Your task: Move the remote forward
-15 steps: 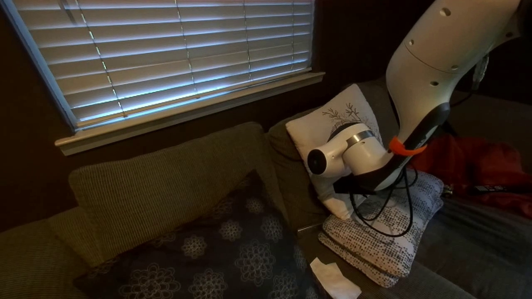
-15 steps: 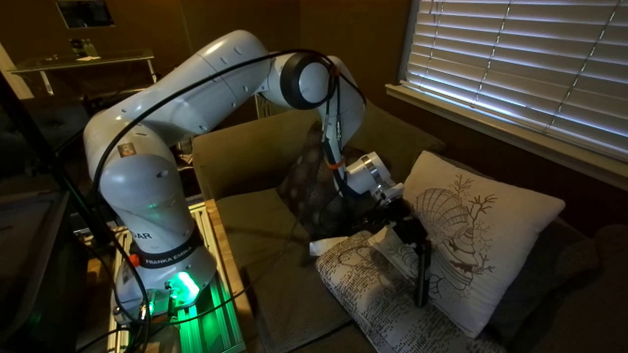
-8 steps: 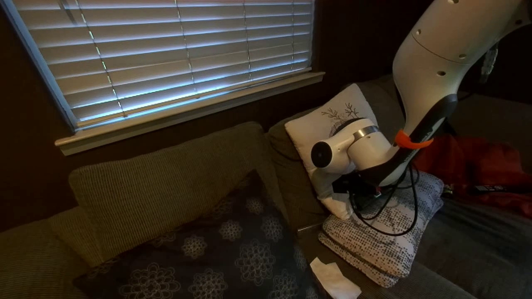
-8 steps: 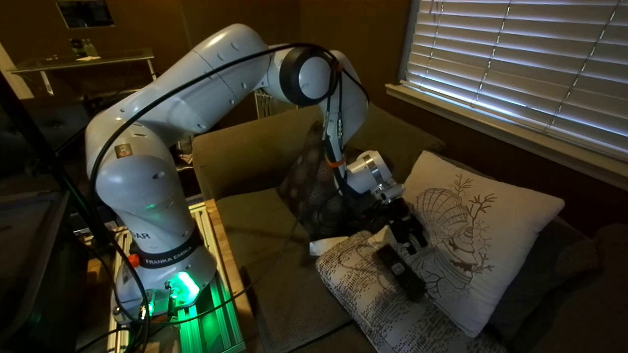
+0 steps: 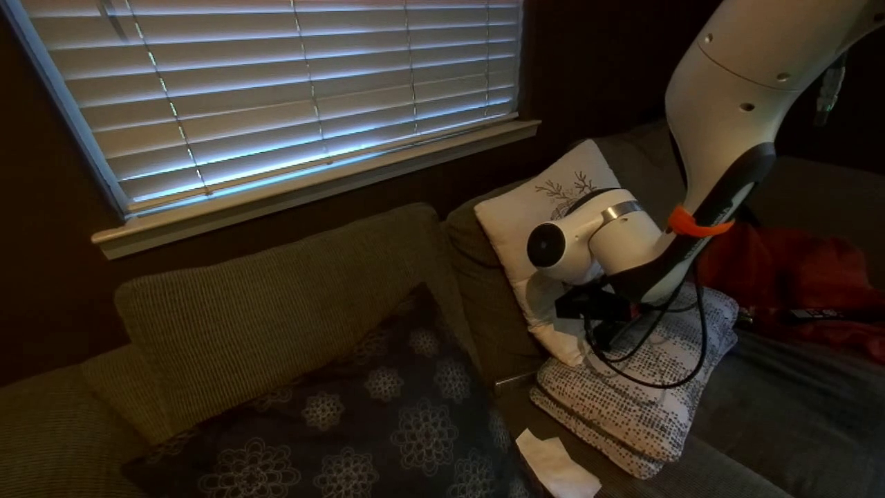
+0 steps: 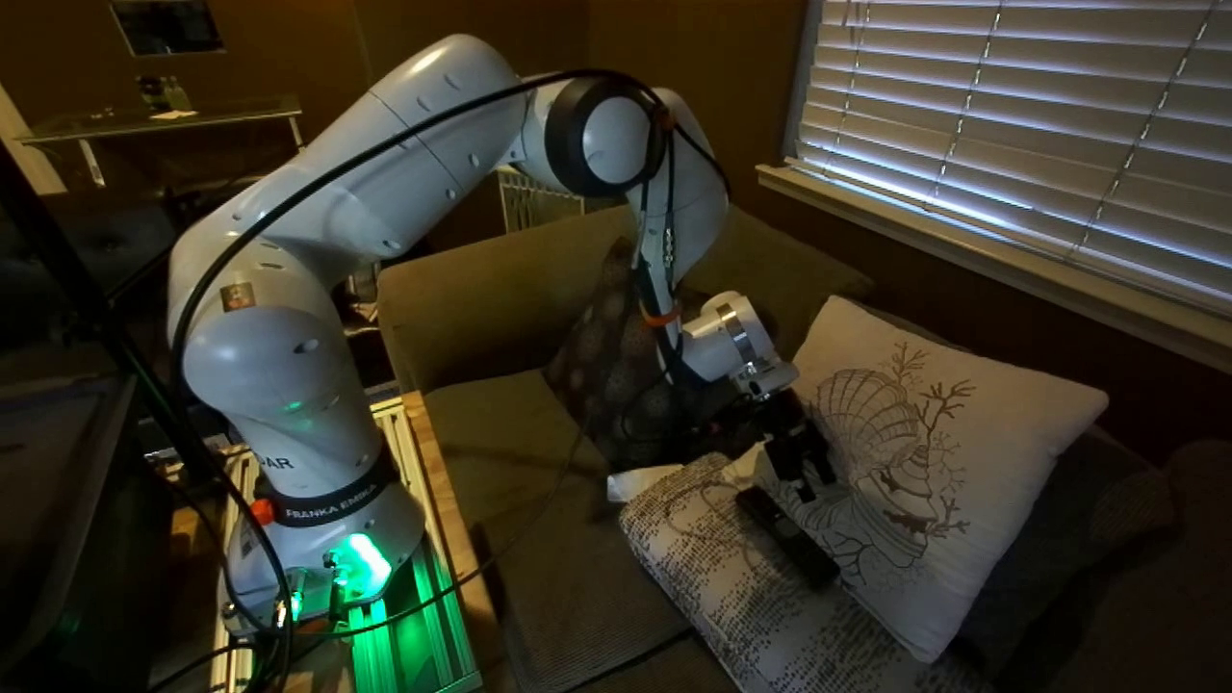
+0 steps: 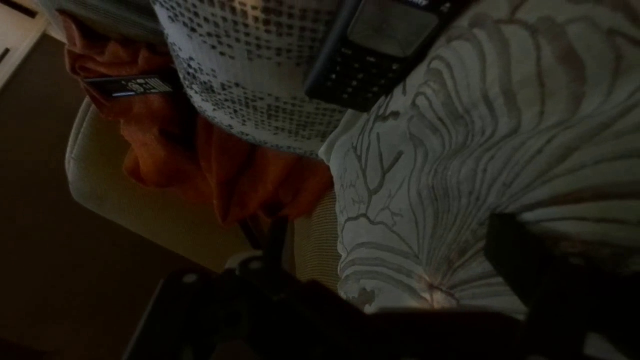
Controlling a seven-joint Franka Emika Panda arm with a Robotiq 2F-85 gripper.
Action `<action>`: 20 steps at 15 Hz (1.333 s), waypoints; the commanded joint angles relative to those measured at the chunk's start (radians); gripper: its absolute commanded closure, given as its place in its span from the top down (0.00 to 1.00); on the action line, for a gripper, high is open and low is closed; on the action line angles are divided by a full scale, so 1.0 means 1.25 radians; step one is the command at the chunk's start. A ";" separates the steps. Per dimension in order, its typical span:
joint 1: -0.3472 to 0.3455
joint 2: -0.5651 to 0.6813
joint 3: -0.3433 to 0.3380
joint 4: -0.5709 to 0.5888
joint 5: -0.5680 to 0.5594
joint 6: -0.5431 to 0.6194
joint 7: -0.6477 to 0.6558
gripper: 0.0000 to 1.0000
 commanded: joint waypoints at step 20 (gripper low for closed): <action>-0.248 -0.419 -0.019 -0.435 -0.304 0.582 -0.294 1.00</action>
